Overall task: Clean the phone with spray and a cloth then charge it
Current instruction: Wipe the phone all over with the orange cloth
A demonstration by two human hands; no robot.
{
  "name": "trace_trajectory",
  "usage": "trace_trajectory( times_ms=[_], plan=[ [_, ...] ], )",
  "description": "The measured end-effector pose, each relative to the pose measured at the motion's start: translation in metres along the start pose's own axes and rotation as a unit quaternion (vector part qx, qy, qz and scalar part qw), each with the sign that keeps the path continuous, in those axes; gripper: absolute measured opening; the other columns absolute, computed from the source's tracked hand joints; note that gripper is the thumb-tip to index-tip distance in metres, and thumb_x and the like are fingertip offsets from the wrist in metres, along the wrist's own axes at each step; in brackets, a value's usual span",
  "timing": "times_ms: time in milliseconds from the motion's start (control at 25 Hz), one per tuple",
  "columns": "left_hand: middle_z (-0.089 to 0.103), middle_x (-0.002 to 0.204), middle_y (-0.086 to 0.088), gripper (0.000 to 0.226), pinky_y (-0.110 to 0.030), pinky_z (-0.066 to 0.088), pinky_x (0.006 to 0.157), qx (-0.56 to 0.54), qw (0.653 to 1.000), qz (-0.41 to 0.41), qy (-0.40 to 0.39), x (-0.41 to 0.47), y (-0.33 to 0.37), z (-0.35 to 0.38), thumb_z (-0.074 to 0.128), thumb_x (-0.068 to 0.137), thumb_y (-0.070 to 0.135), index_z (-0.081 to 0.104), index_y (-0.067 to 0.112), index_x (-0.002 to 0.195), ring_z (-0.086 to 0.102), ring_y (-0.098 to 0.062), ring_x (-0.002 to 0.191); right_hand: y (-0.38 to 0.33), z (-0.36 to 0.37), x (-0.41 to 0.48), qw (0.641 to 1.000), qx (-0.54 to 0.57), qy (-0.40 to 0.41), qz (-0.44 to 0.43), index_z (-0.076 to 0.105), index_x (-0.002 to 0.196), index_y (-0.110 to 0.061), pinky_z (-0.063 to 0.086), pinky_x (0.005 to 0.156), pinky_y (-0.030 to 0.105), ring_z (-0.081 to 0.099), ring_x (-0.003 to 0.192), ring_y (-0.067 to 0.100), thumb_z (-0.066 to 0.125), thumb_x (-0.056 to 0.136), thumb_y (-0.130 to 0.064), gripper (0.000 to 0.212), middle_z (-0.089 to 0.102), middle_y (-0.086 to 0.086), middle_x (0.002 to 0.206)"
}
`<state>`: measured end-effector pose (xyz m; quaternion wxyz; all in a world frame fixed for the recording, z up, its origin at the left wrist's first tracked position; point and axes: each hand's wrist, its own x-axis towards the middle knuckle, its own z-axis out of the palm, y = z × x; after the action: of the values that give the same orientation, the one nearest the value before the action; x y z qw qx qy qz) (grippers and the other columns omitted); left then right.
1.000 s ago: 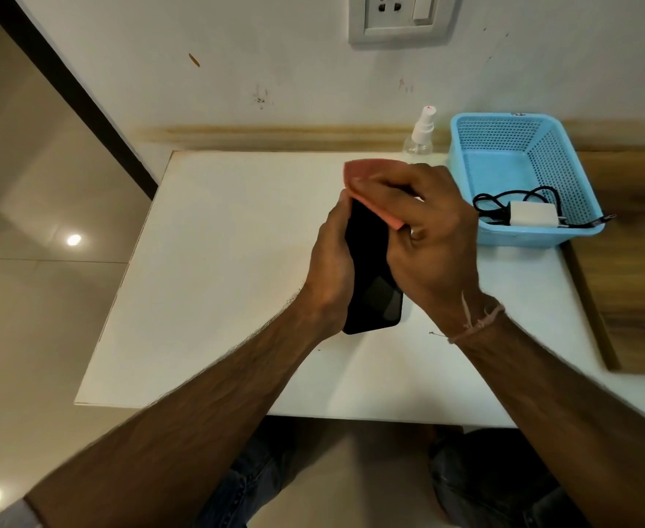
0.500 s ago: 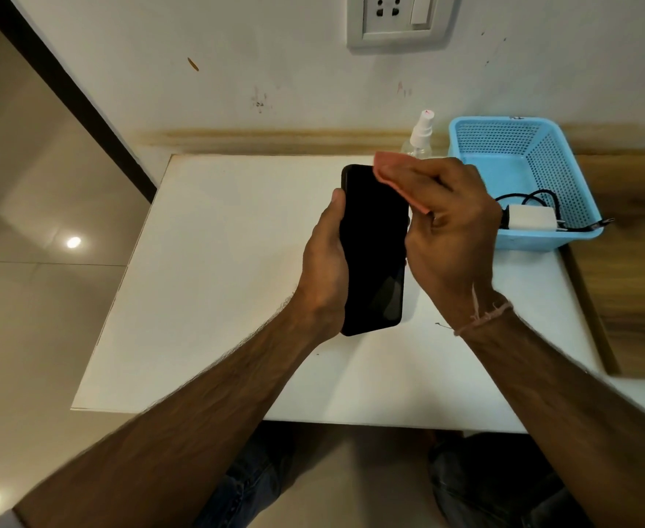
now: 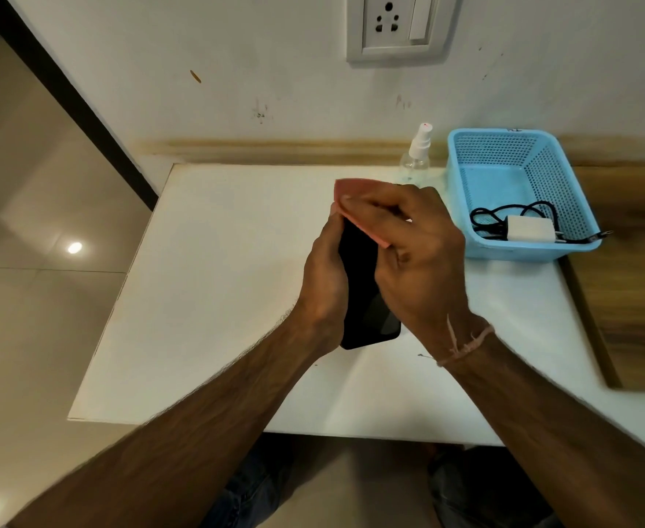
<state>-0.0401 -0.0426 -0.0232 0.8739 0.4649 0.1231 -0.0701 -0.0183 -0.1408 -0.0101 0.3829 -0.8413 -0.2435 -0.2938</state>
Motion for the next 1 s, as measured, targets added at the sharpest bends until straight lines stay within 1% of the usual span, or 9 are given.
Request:
trace_trajectory(
  times_ms=[160, 320, 480, 640, 720, 800, 880, 960, 1000],
  plan=[
    [0.076, 0.103, -0.006, 0.056, -0.034, 0.06, 0.075, 0.017, 0.999, -0.026, 0.005, -0.001, 0.004, -0.002, 0.031, 0.101, 0.059, 0.077, 0.026, 0.101, 0.073, -0.024, 0.091, 0.016, -0.01, 0.011, 0.998, -0.008, 0.039, 0.041, 0.07, 0.116, -0.012, 0.048, 0.091, 0.027, 0.059, 0.097, 0.026, 0.061, 0.089, 0.001, 0.032, 0.067, -0.001, 0.112],
    [0.074, 0.112, -0.007, 0.05, -0.03, 0.059, 0.082, -0.015, 1.0, -0.007, 0.01, -0.001, 0.003, -0.001, 0.032, 0.105, 0.048, 0.068, 0.017, 0.12, 0.072, -0.022, 0.101, -0.007, 0.008, -0.002, 1.0, 0.013, 0.008, 0.02, 0.07, 0.113, -0.008, 0.05, 0.09, 0.023, 0.059, 0.098, 0.02, 0.065, 0.087, 0.002, 0.029, 0.067, 0.007, 0.108],
    [0.076, 0.105, -0.007, 0.058, -0.036, 0.059, 0.08, -0.005, 0.999, -0.031, 0.008, -0.002, 0.007, -0.002, 0.032, 0.101, 0.059, 0.08, 0.026, 0.098, 0.073, -0.024, 0.093, 0.017, -0.006, 0.008, 0.998, -0.009, 0.043, 0.053, 0.07, 0.115, -0.013, 0.049, 0.088, 0.027, 0.058, 0.097, 0.027, 0.061, 0.086, 0.006, 0.036, 0.067, 0.003, 0.109],
    [0.078, 0.1, -0.003, 0.053, -0.025, 0.059, 0.074, -0.027, 1.0, -0.012, 0.005, 0.001, 0.002, -0.001, 0.032, 0.106, 0.043, 0.08, 0.023, 0.096, 0.074, -0.017, 0.092, -0.007, 0.013, -0.008, 0.997, 0.073, 0.0, 0.01, 0.071, 0.108, -0.004, 0.051, 0.088, 0.037, 0.06, 0.1, 0.026, 0.053, 0.081, 0.013, 0.037, 0.066, 0.009, 0.107],
    [0.077, 0.106, -0.005, 0.051, -0.029, 0.06, 0.077, -0.017, 1.0, -0.015, 0.015, 0.0, 0.003, -0.003, 0.032, 0.104, 0.048, 0.076, 0.023, 0.107, 0.074, -0.02, 0.097, 0.004, 0.007, -0.002, 0.999, 0.029, -0.009, 0.024, 0.07, 0.114, -0.008, 0.049, 0.092, 0.031, 0.058, 0.102, 0.025, 0.058, 0.084, 0.009, 0.036, 0.065, 0.006, 0.111],
    [0.077, 0.102, -0.005, 0.056, -0.03, 0.061, 0.072, -0.012, 0.999, -0.025, 0.018, 0.0, 0.006, -0.005, 0.03, 0.102, 0.055, 0.078, 0.026, 0.101, 0.075, -0.02, 0.09, 0.011, 0.002, 0.002, 0.997, -0.025, 0.006, 0.073, 0.068, 0.119, -0.012, 0.046, 0.096, 0.023, 0.057, 0.103, 0.024, 0.064, 0.086, 0.005, 0.037, 0.065, 0.005, 0.114],
    [0.078, 0.098, -0.004, 0.059, -0.028, 0.06, 0.069, -0.024, 0.999, -0.027, 0.01, 0.001, 0.005, -0.005, 0.03, 0.104, 0.052, 0.081, 0.026, 0.093, 0.075, -0.018, 0.087, 0.0, 0.008, -0.002, 0.996, -0.006, -0.001, 0.092, 0.068, 0.118, -0.011, 0.045, 0.095, 0.02, 0.057, 0.104, 0.02, 0.061, 0.091, -0.004, 0.029, 0.064, 0.006, 0.112],
    [0.077, 0.101, -0.006, 0.055, -0.027, 0.059, 0.072, -0.033, 0.999, -0.023, 0.011, 0.001, 0.005, -0.005, 0.032, 0.105, 0.048, 0.079, 0.021, 0.1, 0.075, -0.019, 0.091, -0.014, 0.014, -0.006, 0.995, 0.033, -0.034, 0.086, 0.067, 0.12, -0.009, 0.045, 0.096, 0.018, 0.057, 0.106, 0.016, 0.05, 0.097, -0.022, 0.032, 0.063, 0.006, 0.114],
    [0.077, 0.103, -0.007, 0.052, -0.028, 0.06, 0.073, -0.03, 0.999, -0.022, 0.014, 0.001, 0.005, -0.005, 0.033, 0.105, 0.049, 0.076, 0.019, 0.106, 0.074, -0.02, 0.092, -0.011, 0.012, -0.005, 0.996, 0.034, -0.044, 0.07, 0.067, 0.121, -0.009, 0.045, 0.097, 0.019, 0.056, 0.107, 0.016, 0.049, 0.097, -0.022, 0.032, 0.063, 0.006, 0.115]
  ],
)
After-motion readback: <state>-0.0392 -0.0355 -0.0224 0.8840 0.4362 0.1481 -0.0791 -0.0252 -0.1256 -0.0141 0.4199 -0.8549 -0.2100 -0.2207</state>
